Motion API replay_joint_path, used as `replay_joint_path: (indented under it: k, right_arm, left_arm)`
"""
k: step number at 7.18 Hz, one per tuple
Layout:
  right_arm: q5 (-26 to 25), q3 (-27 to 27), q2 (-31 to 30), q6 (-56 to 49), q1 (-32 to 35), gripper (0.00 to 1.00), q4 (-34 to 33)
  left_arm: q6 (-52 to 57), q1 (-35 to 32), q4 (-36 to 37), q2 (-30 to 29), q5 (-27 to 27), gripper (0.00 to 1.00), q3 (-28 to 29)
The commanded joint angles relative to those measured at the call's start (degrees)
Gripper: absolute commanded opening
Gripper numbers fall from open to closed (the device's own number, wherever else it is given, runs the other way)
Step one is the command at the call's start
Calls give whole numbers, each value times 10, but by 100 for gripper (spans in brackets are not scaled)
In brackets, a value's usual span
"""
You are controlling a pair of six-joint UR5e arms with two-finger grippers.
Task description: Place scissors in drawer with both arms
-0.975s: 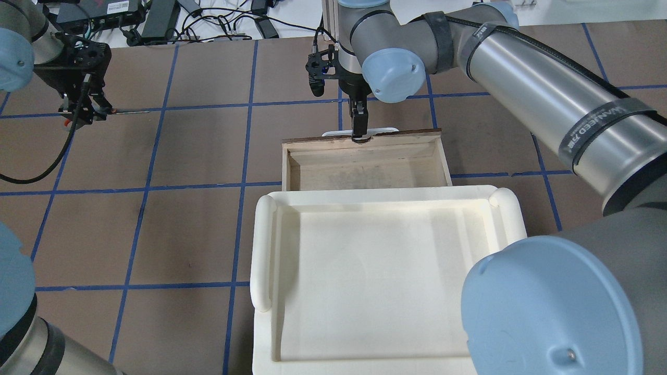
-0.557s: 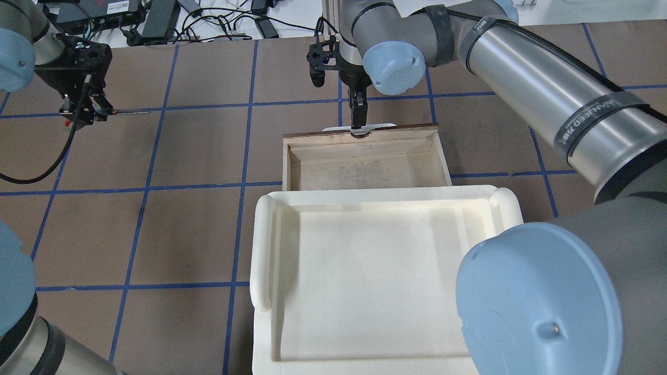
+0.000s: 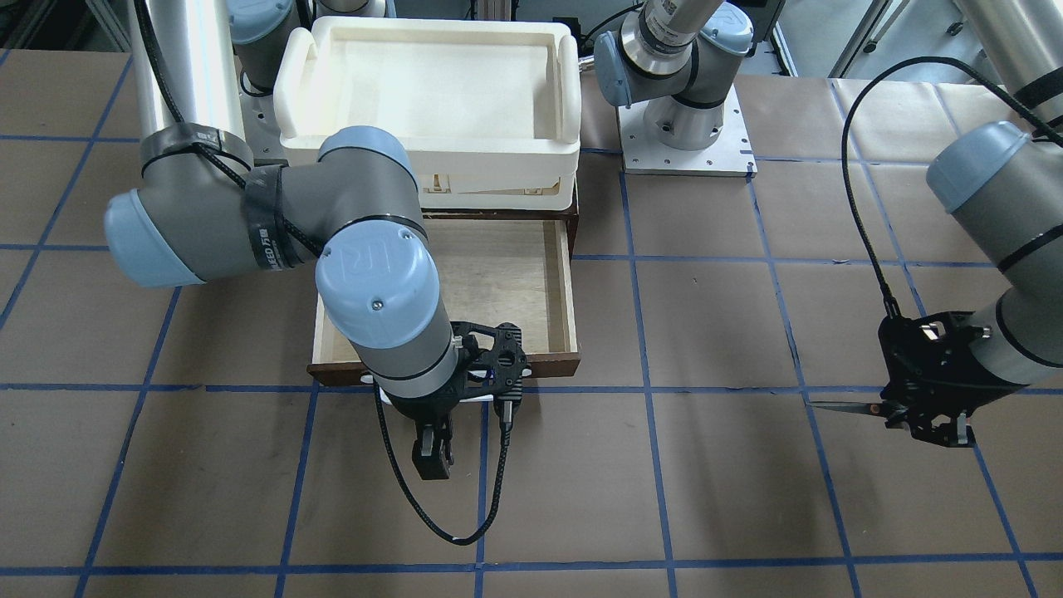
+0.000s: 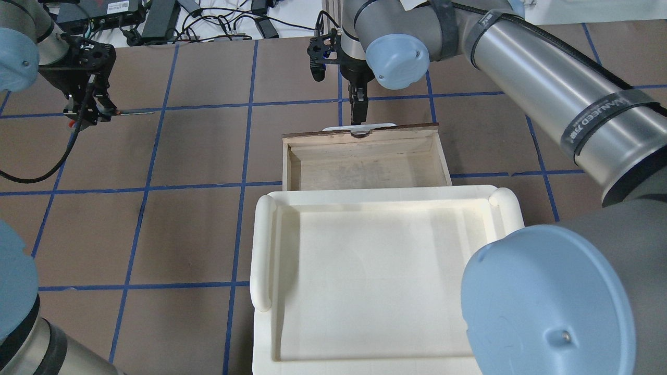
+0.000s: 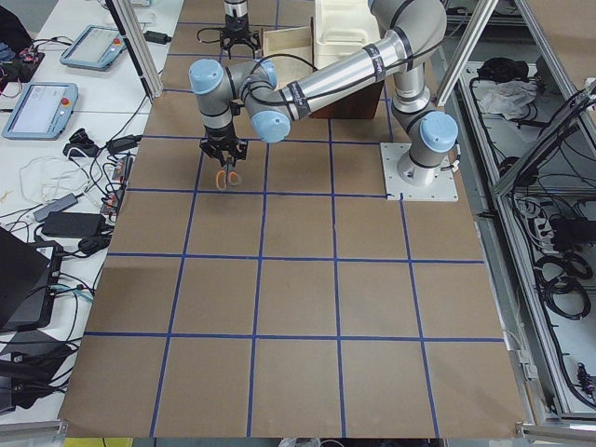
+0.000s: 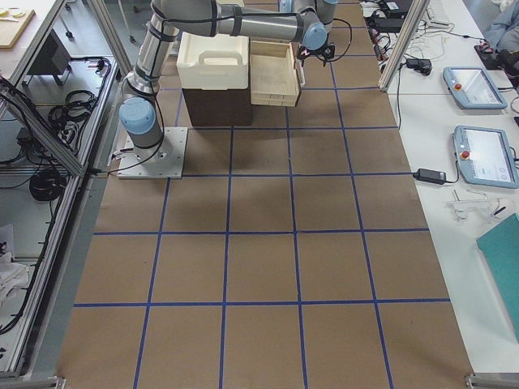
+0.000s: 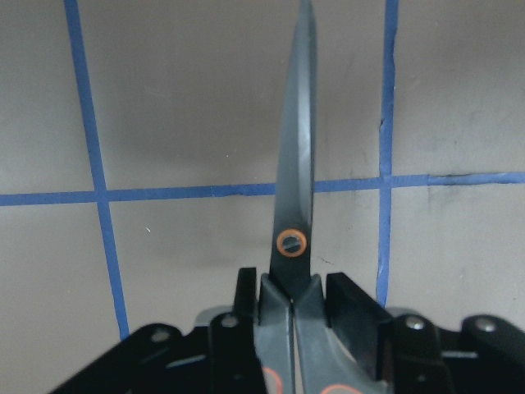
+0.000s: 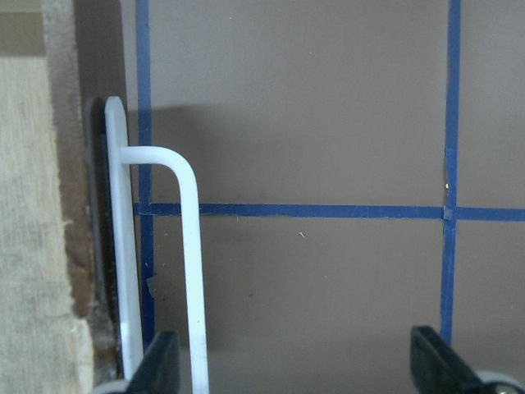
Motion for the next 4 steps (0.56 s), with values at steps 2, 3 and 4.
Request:
replay_joint_path:
  k: [2, 3, 4]
  right_arm:
    - [11, 7, -100, 18, -39, 100, 67]
    - [8, 9, -131, 21, -60, 100, 92]
    - [8, 10, -160, 89, -81, 100, 113]
  left_arm:
    - [-85, -89, -17, 22, 1, 0, 0]
    - [-97, -120, -21, 30, 1, 0, 0]
    - [-116, -145, -21, 39, -1, 0, -1]
